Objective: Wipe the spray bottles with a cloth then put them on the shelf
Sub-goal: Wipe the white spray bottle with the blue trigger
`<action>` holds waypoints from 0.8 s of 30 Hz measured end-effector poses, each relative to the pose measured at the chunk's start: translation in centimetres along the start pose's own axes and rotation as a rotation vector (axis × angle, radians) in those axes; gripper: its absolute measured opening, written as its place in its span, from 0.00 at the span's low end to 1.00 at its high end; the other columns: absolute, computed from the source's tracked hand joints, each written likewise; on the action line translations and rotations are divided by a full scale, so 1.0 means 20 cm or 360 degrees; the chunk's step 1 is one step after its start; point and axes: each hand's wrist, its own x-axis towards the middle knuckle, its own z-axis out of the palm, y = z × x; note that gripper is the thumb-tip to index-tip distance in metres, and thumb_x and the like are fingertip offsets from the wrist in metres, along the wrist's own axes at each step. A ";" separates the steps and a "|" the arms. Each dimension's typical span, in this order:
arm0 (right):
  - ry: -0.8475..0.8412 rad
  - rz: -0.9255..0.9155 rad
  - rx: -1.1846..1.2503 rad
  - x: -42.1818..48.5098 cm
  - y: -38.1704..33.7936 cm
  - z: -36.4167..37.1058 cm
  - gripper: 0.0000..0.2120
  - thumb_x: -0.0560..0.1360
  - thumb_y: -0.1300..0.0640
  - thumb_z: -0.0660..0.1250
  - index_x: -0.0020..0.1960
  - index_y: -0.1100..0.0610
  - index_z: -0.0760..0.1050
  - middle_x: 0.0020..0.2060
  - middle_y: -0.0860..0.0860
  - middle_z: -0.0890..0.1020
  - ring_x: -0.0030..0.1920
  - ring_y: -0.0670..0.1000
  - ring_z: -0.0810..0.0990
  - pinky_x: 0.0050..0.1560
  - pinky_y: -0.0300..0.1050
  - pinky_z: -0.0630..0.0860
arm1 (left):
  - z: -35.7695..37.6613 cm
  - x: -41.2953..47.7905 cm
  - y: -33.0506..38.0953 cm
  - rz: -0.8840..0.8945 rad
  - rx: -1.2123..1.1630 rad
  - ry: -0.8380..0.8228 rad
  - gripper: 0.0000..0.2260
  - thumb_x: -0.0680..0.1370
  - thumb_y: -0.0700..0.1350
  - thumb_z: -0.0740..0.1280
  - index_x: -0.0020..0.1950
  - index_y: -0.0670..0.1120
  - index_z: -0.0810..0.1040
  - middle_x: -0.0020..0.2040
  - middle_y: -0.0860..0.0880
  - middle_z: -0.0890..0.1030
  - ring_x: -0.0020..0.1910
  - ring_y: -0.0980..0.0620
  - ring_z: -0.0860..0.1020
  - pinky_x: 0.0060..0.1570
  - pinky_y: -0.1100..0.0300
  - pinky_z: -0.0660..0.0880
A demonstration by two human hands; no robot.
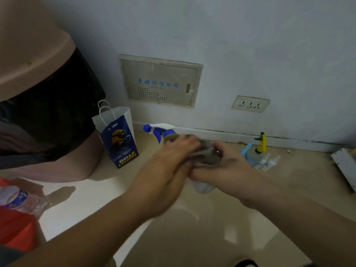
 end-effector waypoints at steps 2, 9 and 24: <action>0.0043 0.0161 -0.0081 0.00 0.01 0.00 0.24 0.65 0.52 0.84 0.55 0.49 0.76 0.51 0.50 0.82 0.45 0.46 0.83 0.34 0.35 0.78 | -0.02 0.01 -0.02 -0.0318 0.0126 0.0075 0.18 0.84 0.50 0.57 0.74 0.57 0.74 0.70 0.60 0.76 0.70 0.64 0.72 0.69 0.58 0.71; 0.0099 0.0253 -0.0166 0.00 0.02 -0.02 0.30 0.67 0.46 0.82 0.63 0.46 0.71 0.54 0.45 0.74 0.50 0.46 0.79 0.35 0.38 0.79 | -0.05 0.05 0.08 -0.1469 -0.0975 0.0562 0.10 0.86 0.50 0.59 0.56 0.53 0.79 0.48 0.46 0.82 0.45 0.51 0.81 0.37 0.57 0.74; -0.0174 -0.0206 -0.0354 -0.09 0.01 0.07 0.33 0.64 0.47 0.83 0.64 0.34 0.71 0.57 0.38 0.75 0.54 0.38 0.78 0.47 0.38 0.83 | -0.05 0.05 0.12 -0.1293 -0.1687 0.0109 0.19 0.73 0.53 0.75 0.63 0.56 0.77 0.48 0.52 0.87 0.46 0.52 0.87 0.40 0.55 0.83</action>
